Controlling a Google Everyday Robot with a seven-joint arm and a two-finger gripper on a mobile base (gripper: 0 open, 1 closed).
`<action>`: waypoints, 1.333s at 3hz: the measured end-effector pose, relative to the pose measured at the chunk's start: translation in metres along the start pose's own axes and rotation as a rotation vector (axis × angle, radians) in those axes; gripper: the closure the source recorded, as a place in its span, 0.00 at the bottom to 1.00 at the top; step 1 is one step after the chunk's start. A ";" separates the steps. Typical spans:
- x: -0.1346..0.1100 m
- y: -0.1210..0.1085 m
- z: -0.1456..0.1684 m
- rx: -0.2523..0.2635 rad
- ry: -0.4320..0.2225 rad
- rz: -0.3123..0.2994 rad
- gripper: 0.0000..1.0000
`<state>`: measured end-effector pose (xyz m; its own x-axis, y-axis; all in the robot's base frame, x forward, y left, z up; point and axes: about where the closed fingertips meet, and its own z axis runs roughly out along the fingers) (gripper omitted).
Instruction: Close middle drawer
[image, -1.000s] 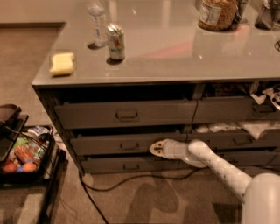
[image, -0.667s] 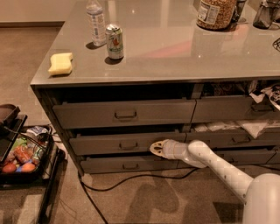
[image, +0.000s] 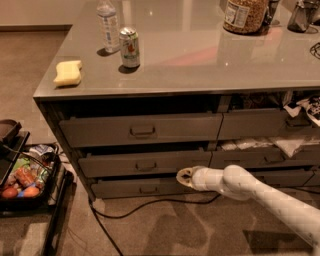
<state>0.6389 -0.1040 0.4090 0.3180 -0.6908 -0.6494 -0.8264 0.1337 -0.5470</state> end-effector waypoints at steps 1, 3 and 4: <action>-0.020 -0.010 -0.062 0.129 0.073 0.063 1.00; -0.055 -0.005 -0.224 0.441 0.279 0.223 1.00; -0.054 0.032 -0.244 0.432 0.324 0.238 1.00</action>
Offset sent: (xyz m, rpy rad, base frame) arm -0.2935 0.0003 0.0407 -0.0272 0.0960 -0.3811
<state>0.4817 -0.2357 0.5560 -0.0674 -0.7788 -0.6236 -0.5716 0.5425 -0.6157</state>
